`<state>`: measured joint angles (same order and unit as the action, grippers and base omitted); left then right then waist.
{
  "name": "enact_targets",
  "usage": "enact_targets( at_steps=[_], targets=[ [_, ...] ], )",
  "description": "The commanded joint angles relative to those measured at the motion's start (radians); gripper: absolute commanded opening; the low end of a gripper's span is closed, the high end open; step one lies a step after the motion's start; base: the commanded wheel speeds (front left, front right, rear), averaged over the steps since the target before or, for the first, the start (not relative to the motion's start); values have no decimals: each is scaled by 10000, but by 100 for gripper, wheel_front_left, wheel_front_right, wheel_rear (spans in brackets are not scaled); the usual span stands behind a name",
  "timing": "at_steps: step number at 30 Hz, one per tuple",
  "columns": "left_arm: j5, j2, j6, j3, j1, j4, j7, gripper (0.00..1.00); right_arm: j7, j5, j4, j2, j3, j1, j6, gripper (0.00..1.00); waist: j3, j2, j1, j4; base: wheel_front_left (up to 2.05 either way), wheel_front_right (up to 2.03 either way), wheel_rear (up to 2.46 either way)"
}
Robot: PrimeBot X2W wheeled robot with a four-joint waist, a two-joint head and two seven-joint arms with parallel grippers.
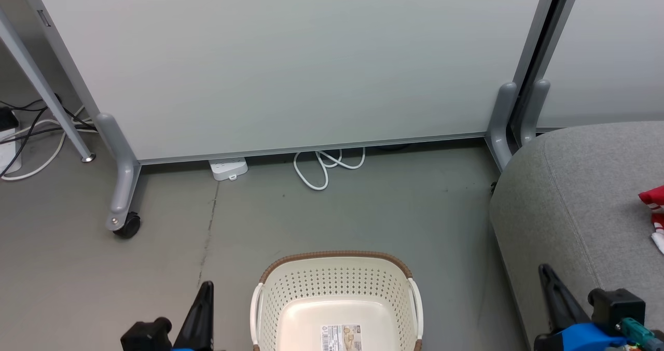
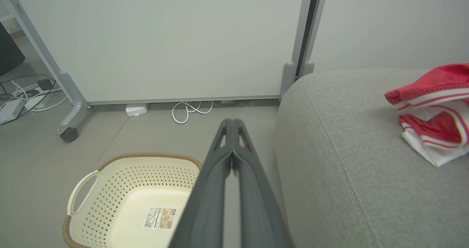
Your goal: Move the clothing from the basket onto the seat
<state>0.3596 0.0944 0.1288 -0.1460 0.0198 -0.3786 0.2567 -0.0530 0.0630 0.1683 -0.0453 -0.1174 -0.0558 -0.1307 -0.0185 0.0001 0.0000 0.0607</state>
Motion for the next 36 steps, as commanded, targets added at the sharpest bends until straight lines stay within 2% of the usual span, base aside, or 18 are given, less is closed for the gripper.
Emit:
enact_targets(
  at_steps=[1, 5, 19, 36],
  targets=[
    [24, -22, 0, 2, 46, -76, -10, 0, 7, 27, 92, 9, -5, -2, 0, 0, 0, -1, 0, -1, 0, 0, 0],
    [95, -73, 0, 17, 237, -384, -39, 0, 22, 114, 459, 53, 1, -99, 0, 0, 1, -1, 0, -3, 0, 0, 0],
    [2583, -126, 4, 510, -93, -30, -744, 0, 351, 3165, 509, 29, 4, 276, 0, 0, 26, -1, 0, -76, 0, 0, 0],
    [4793, -176, 9, 960, -390, 283, -1384, 0, 639, 5888, 552, 4, 12, 595, 0, 0, 53, -1, 0, -153, 0, 0, 0]
  ],
)
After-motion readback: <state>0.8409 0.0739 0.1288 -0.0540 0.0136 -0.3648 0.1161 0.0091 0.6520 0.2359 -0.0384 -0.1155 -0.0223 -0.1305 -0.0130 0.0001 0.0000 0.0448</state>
